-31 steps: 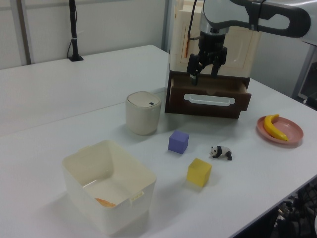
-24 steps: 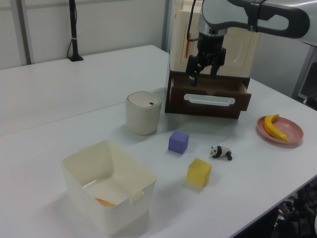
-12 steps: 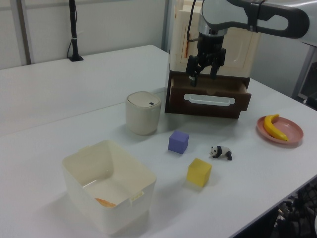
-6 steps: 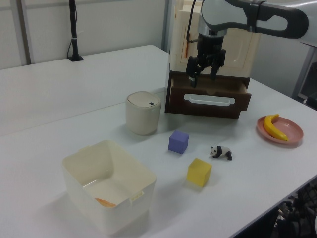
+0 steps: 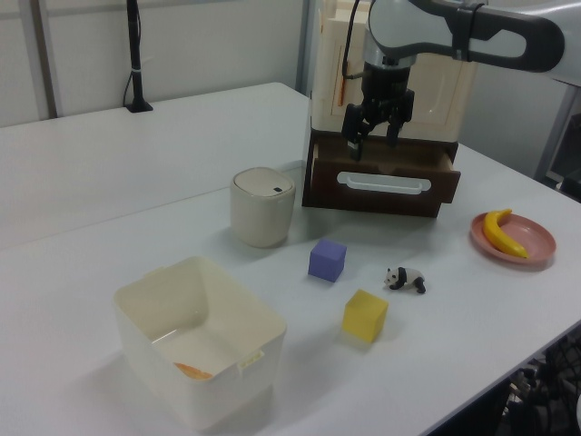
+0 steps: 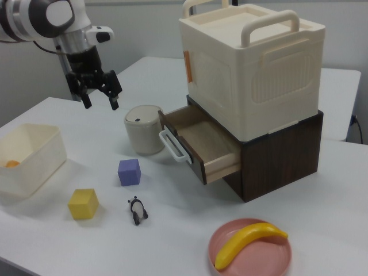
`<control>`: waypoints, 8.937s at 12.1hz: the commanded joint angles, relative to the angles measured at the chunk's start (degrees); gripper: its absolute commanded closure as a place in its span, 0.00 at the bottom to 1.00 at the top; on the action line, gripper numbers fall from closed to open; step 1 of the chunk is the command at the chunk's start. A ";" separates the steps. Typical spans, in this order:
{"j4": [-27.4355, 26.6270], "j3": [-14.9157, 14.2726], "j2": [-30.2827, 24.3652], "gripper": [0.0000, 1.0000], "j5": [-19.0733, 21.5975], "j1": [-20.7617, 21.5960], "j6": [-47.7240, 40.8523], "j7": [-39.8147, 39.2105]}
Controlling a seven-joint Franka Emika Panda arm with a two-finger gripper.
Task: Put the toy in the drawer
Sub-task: 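Move the gripper over the panda toy and lower it, then close the gripper on the panda toy, then lift the panda toy and carry it over the open drawer, then lower the panda toy into the drawer and open the gripper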
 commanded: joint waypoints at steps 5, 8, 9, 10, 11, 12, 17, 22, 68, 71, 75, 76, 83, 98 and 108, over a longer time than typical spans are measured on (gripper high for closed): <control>-27.20 0.72 -8.97 0.00 -9.10 1.11 16.37 -0.27; -39.86 0.73 -15.13 0.00 -10.42 0.84 24.19 -0.27; -41.90 0.73 -14.97 0.00 -11.99 0.32 25.96 -0.27; -43.66 0.73 -14.62 0.00 -13.23 -0.64 28.93 -0.27; -44.63 0.73 -14.62 0.00 -13.33 -2.13 31.40 -0.27; -44.64 0.73 -14.53 0.00 -13.33 -2.84 31.60 -0.36; -44.56 0.64 -7.52 0.00 -18.65 -7.85 35.82 -0.71; -43.94 0.64 -4.42 0.00 -29.13 -9.27 37.75 -6.65; -23.05 3.89 -3.70 1.00 -3.76 -8.65 15.29 -28.83; -14.70 4.42 -4.77 1.00 -0.33 -8.56 6.57 -25.86; -9.76 3.63 -3.55 1.00 -0.32 -11.19 11.00 -24.44; -9.40 3.54 -2.50 1.00 -0.84 -12.07 14.60 -24.53; 2.08 0.22 12.17 1.00 -7.87 -14.63 35.72 -25.50; -1.05 -1.64 12.81 0.44 -8.93 -13.75 36.08 -27.43; -1.93 0.62 7.29 0.24 -8.32 -11.73 24.17 -24.54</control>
